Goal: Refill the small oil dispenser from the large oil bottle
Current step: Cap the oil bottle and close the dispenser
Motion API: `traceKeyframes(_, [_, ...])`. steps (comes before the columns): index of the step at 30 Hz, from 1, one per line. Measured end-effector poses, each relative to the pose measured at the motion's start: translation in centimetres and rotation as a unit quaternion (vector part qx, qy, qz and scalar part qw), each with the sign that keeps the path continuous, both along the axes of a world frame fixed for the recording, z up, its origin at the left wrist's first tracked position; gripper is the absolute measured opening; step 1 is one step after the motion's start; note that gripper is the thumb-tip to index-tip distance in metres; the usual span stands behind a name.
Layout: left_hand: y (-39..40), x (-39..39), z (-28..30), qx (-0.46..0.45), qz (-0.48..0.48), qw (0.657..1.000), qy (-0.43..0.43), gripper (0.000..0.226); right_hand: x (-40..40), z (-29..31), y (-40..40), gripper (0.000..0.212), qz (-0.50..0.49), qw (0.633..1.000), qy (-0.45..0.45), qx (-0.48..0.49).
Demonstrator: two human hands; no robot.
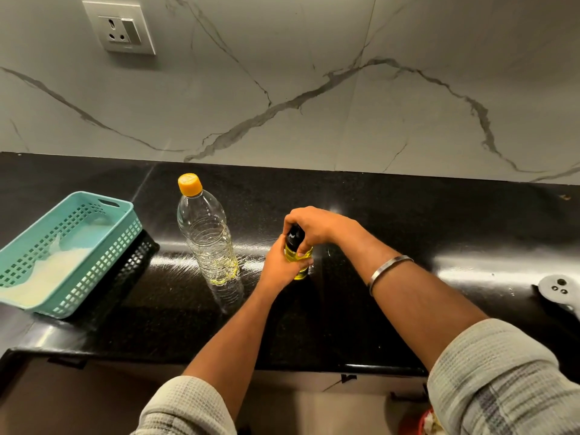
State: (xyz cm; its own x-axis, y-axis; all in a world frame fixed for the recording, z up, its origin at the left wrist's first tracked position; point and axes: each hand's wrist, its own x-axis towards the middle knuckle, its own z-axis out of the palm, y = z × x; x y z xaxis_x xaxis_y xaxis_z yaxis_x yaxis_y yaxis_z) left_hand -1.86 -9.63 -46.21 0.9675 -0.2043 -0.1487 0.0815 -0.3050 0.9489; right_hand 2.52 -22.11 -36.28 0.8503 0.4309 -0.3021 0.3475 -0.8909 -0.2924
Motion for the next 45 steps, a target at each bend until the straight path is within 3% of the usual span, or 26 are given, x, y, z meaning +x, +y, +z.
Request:
traceKeyframes(8, [-0.3, -0.1, -0.5, -0.003, -0.001, 1.000, -0.014, 0.059, -0.8, -1.9, 0.5, 0.050, -0.099, 0.993, -0.063, -0.015])
traceKeyframes(12, [-0.2, -0.3, 0.0, -0.015, 0.003, 1.000, -0.003, 0.059, -0.9, -2.0, 1.1, 0.062, -0.149, 0.984, -0.084, -0.054])
traceKeyframes(14, [-0.2, -0.4, 0.1, -0.006, 0.001, 1.000, -0.009, 0.060, -0.6, -1.1, 1.1, 0.070, -0.123, 0.987, -0.059, -0.084])
traceKeyframes(19, [-0.2, -0.1, -0.1, 0.004, 0.000, 1.000, -0.010, 0.057, -0.1, 0.1, 1.2, 0.055, 0.038, 0.993, -0.003, -0.109])
traceKeyframes(32, [-0.2, 0.3, -0.8, 0.011, -0.005, 1.000, -0.017, 0.063, -0.4, -0.8, 1.5, 0.057, -0.004, 0.994, -0.042, -0.105])
traceKeyframes(35, [0.2, 0.5, -1.0, 0.053, -0.001, 0.997, -0.054, 0.078, -0.8, -1.2, 1.3, 0.061, 0.002, 0.991, -0.074, -0.111])
traceKeyframes(38, [1.1, 0.7, -1.4, 0.108, -0.008, 0.991, -0.081, 0.118, -1.1, -1.5, 1.0, 0.061, 0.012, 0.992, -0.069, -0.100])
traceKeyframes(40, [1.8, 0.7, -1.7, 0.137, -0.005, 0.986, -0.095, 0.130, -1.3, -1.2, 1.1, 0.056, 0.007, 0.996, -0.059, -0.073])
traceKeyframes(42, [2.5, 0.5, -1.8, 0.159, -0.002, 0.980, -0.116, 0.123, -1.4, -0.7, 1.5, 0.050, -0.002, 0.994, -0.091, -0.053])
traceKeyframes(45, [2.9, -0.5, -1.1, 0.175, 0.020, 0.972, -0.156, 0.096, -1.6, -0.1, 2.4, 0.038, 0.005, 0.981, -0.192, -0.014])
